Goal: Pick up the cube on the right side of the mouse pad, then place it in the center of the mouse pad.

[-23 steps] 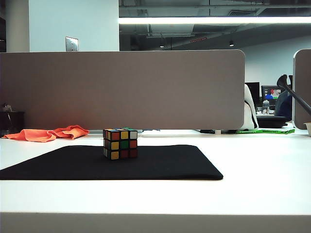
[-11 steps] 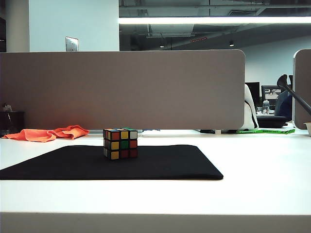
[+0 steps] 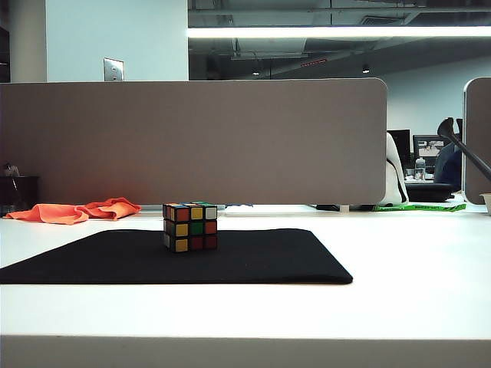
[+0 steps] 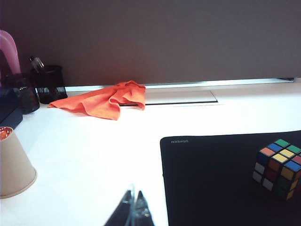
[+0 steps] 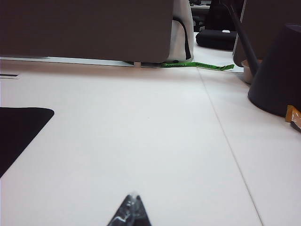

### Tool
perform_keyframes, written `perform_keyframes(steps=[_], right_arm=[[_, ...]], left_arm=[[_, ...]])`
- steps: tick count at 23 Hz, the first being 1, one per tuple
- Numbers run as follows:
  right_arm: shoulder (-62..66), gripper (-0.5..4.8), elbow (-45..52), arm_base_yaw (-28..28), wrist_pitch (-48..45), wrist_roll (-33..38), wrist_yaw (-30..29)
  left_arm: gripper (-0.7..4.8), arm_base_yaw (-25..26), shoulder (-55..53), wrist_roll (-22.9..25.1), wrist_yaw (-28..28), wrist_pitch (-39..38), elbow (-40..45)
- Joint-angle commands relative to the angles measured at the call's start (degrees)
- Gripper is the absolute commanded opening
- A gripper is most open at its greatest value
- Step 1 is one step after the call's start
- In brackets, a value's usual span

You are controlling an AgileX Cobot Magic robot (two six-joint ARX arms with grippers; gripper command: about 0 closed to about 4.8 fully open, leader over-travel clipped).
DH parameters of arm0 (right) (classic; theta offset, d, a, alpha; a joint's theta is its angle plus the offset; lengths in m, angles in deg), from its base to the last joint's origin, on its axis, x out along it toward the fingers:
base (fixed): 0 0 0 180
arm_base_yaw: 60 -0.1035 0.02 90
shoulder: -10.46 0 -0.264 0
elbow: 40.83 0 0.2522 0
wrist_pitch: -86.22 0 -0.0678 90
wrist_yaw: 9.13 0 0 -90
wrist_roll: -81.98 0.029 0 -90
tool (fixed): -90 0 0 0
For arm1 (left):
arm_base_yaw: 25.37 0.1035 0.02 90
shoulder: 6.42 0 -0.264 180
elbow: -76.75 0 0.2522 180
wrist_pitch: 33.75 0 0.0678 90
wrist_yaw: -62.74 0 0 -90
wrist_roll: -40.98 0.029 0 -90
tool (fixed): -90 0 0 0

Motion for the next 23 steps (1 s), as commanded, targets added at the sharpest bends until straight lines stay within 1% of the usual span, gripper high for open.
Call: perform_keyframes(steps=[1, 3, 5, 8, 23], right_arm=[[0.0, -0.06, 0.1, 0.0, -1.0, 0.1, -0.1], [0.0, -0.06, 0.1, 0.0, -1.0, 0.1, -0.1], [0.0, -0.06, 0.1, 0.0, -1.0, 0.1, -0.1], [0.0, -0.06, 0.1, 0.0, -1.0, 0.3, -0.2], [0.0, -0.06, 0.1, 0.0, -0.9, 0.3, -0.2]], left_arm=[[-0.06, 0.0, 0.0, 0.3, -0.3, 0.7, -0.2], [-0.06, 0.0, 0.0, 0.5, 0.1, 0.8, -0.2], [-0.06, 0.0, 0.0, 1.9, 2.5, 0.8, -0.2], [-0.06, 0.0, 0.0, 2.8, 6.3, 0.9, -0.2], [-0.06, 0.0, 0.0, 2.1, 4.8, 1.0, 0.2]])
